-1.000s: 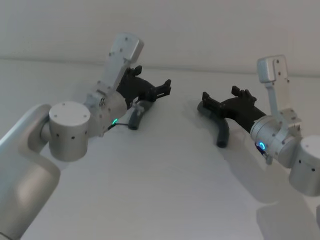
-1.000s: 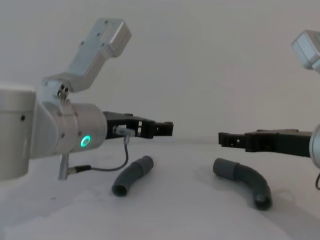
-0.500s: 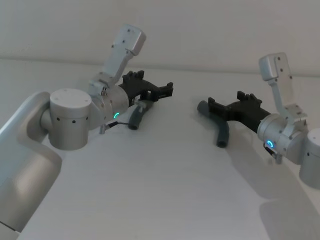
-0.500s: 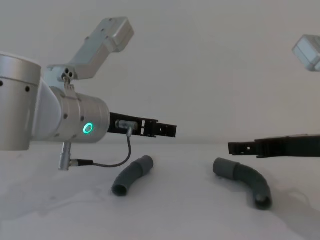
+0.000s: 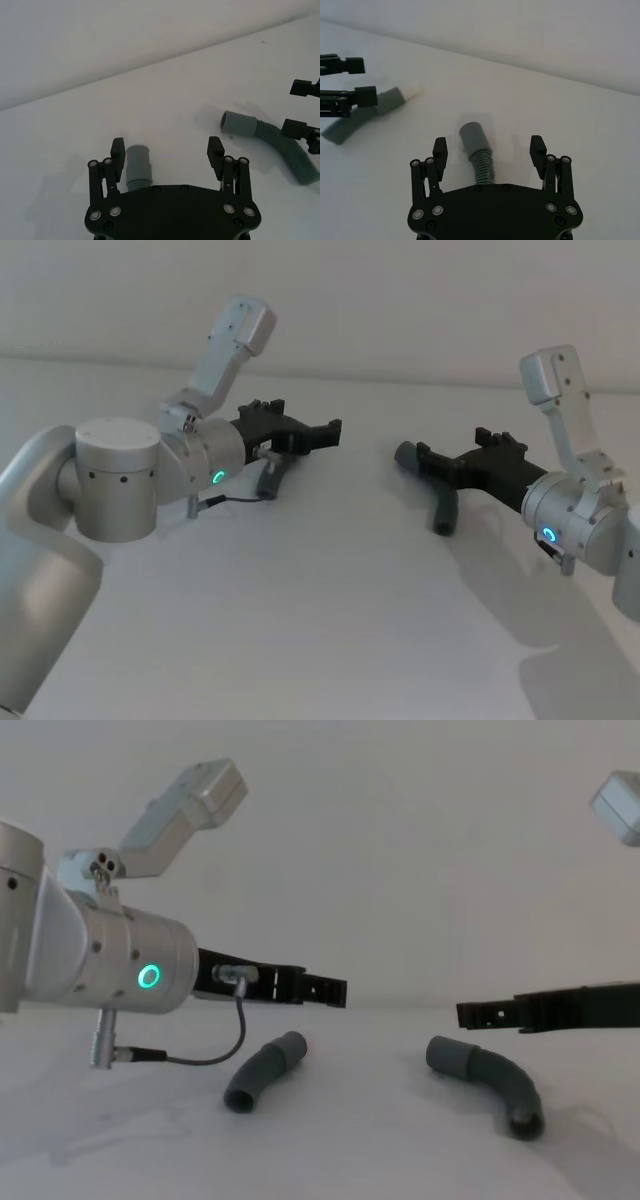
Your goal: Use both hands to pick up one end of the pipe from the table, align the ends, and insert them.
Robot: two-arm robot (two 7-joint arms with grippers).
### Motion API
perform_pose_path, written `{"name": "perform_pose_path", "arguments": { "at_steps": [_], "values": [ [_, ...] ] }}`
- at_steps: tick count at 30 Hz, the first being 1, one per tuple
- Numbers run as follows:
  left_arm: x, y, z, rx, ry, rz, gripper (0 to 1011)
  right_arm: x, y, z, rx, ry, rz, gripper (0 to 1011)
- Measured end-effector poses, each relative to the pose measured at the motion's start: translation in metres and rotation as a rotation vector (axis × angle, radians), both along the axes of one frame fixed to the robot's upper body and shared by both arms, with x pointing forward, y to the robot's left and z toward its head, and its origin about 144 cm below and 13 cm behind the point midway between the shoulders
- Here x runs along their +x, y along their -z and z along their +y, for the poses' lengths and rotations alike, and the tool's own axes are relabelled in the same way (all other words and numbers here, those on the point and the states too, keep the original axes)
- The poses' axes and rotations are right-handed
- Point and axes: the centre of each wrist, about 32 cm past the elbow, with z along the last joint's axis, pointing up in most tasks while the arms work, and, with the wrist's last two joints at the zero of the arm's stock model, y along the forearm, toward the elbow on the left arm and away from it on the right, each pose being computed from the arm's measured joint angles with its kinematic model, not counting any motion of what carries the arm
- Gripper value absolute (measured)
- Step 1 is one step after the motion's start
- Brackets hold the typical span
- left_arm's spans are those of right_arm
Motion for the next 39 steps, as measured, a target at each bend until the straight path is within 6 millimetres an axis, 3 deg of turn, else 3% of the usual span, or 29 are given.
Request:
{"name": "perform_pose_path", "arguments": {
  "at_steps": [18, 39],
  "values": [
    [-0.007, 0.000, 0.009, 0.015, 0.025, 0.045, 1001, -0.008, 0.002, 0.009, -0.020, -0.036, 0.032, 1000],
    [-0.007, 0.021, 0.023, 0.070, 0.026, 0.080, 1001, -0.001, 0.011, 0.015, -0.058, -0.019, 0.051, 1000]
  ]
}}
